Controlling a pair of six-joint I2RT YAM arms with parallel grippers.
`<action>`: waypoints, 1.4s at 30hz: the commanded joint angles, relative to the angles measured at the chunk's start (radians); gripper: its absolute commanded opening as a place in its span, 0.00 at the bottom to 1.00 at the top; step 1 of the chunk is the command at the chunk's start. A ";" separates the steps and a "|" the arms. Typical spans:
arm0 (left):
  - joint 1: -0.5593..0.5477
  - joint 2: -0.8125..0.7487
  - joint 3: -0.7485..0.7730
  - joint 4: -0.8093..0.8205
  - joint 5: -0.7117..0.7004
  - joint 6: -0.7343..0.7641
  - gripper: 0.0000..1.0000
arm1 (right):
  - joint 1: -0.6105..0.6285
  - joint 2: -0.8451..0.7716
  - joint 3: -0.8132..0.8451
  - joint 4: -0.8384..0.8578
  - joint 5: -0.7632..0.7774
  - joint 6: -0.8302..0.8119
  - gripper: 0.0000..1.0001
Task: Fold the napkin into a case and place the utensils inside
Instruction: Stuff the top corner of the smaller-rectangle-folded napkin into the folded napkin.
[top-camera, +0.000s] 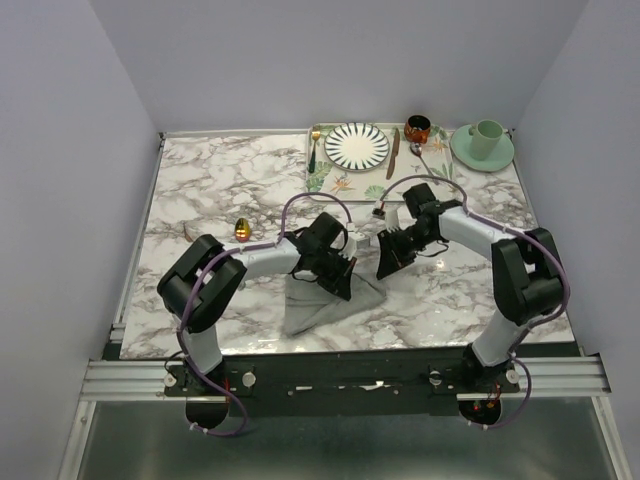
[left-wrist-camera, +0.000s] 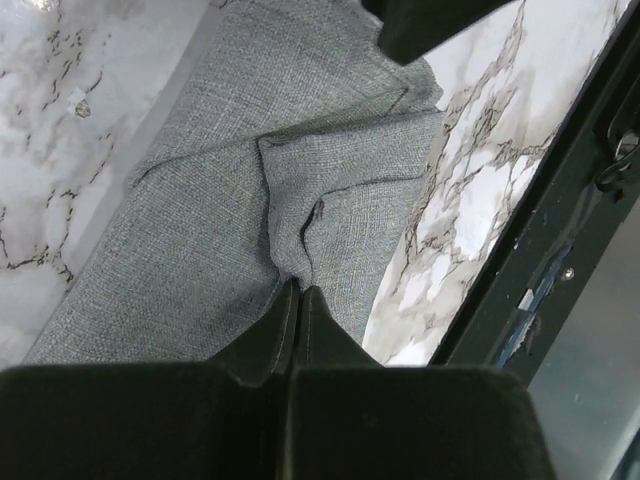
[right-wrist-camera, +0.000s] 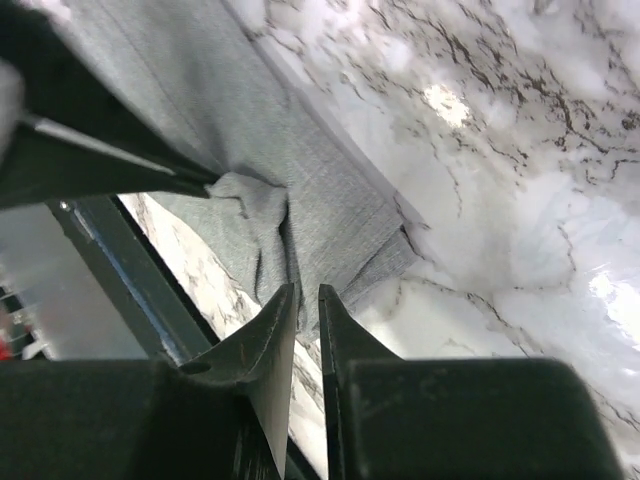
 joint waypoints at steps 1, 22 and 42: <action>0.021 0.043 0.005 0.018 0.088 -0.025 0.00 | 0.007 -0.130 -0.060 0.121 0.009 -0.073 0.23; 0.107 0.138 0.037 0.026 0.200 -0.069 0.00 | 0.232 -0.308 -0.247 0.368 0.337 -0.290 0.27; 0.127 0.159 0.045 0.018 0.209 -0.074 0.00 | 0.309 -0.285 -0.270 0.388 0.452 -0.279 0.33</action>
